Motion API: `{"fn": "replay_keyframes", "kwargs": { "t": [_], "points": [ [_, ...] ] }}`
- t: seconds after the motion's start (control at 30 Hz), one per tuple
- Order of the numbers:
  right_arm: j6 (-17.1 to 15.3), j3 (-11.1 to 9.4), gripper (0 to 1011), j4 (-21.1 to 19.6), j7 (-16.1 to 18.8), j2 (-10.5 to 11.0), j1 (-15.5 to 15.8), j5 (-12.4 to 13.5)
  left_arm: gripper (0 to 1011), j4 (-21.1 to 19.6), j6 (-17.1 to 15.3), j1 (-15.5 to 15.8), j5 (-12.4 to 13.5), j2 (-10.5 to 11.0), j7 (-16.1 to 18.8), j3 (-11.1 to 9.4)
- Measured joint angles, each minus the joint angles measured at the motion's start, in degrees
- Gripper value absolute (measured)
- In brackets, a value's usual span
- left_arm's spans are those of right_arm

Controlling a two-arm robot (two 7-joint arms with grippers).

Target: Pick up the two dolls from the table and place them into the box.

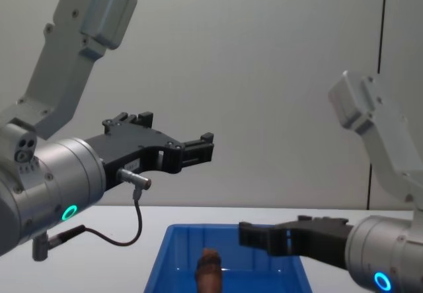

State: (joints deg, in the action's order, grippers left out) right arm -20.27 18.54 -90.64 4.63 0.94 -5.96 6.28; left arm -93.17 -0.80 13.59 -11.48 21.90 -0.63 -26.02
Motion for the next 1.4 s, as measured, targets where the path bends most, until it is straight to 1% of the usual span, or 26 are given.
{"fn": "replay_keyframes", "kwargs": {
  "t": [0.03, 0.13, 0.33, 0.57, 0.6, 0.77, 1.03, 1.4],
  "points": [
    [0.5, 0.0, 960, -0.2, -0.7, 0.0, 0.1, -0.1, 1001, 0.0, 0.0, 0.0, 0.0, 0.0, 0.0, 0.0],
    [1.2, -0.2, 1001, -0.7, -1.7, 0.1, 0.4, -0.2, 1001, 0.0, 0.0, 0.0, 0.0, 0.0, 0.0, 0.0],
    [2.9, -0.9, 1001, -2.4, -4.9, 0.8, 1.8, -0.2, 1001, 0.0, 0.0, 0.0, 0.0, 0.0, 0.0, 0.0],
    [4.5, -2.5, 1001, -4.7, -9.0, 2.5, 3.9, 0.6, 1001, 0.0, 0.0, 0.0, 0.0, 0.0, 0.0, 0.0],
    [4.5, -2.5, 1001, -4.7, -9.0, 2.5, 3.9, 0.6, 1001, 0.0, 0.0, 0.0, 0.0, 0.0, 0.0, 0.0],
    [5.3, -3.9, 1001, -5.9, -11.7, 3.9, 5.4, 1.5, 1001, 0.0, 0.0, 0.0, 0.0, 0.0, 0.0, 0.0],
    [5.9, -5.4, 1001, -6.8, -14.2, 5.1, 6.7, 2.5, 1001, 0.0, 0.0, 0.0, 0.0, 0.0, 0.0, 0.0],
    [6.3, -6.5, 1001, -7.4, -15.9, 6.0, 7.6, 3.1, 1001, 0.0, 0.0, 0.0, 0.0, 0.0, 0.0, 0.0]
  ]
}}
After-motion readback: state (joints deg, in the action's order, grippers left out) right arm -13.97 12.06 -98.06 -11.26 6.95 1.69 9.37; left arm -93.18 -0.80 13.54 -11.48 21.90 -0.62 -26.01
